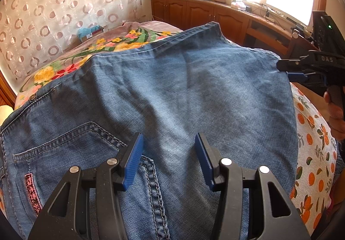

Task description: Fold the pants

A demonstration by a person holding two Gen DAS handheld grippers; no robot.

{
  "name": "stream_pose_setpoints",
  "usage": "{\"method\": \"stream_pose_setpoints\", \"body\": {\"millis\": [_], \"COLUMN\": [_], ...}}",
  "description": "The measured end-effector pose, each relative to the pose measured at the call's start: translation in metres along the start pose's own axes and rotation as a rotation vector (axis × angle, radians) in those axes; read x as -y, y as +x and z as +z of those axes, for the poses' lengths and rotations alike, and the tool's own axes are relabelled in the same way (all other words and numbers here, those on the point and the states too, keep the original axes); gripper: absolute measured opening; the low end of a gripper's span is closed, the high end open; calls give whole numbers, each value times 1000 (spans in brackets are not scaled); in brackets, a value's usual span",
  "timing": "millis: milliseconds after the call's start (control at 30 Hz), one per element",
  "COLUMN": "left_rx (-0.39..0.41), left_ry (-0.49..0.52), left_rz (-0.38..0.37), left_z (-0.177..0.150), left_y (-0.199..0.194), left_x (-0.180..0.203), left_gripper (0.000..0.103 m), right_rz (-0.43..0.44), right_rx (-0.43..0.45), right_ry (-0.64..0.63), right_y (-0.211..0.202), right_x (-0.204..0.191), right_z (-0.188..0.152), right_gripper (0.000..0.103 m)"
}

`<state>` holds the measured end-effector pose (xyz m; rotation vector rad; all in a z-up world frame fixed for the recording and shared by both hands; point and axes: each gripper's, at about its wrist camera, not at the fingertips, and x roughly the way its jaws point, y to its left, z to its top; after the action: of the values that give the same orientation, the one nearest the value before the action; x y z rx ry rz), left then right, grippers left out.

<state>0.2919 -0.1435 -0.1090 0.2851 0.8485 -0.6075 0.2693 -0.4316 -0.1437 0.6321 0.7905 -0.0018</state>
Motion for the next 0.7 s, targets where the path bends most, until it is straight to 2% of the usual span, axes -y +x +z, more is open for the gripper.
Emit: {"method": "stream_pose_setpoints", "body": {"millis": [267, 500, 600, 700], "left_rx": [0, -1, 0, -6], "left_ry": [0, 0, -11, -11], "left_rz": [0, 0, -2, -20], "left_z": [0, 1, 1, 10], "left_y": [0, 1, 0, -2], "left_x": [0, -1, -1, 0], "left_gripper": [51, 51, 51, 51], "right_rz": [16, -1, 13, 32], "right_rx": [-28, -42, -47, -25], "right_ry": [52, 44, 29, -6], "right_y": [2, 10, 12, 11], "right_x": [1, 1, 2, 1], "right_z": [6, 6, 7, 5], "right_gripper": [67, 34, 23, 18]}}
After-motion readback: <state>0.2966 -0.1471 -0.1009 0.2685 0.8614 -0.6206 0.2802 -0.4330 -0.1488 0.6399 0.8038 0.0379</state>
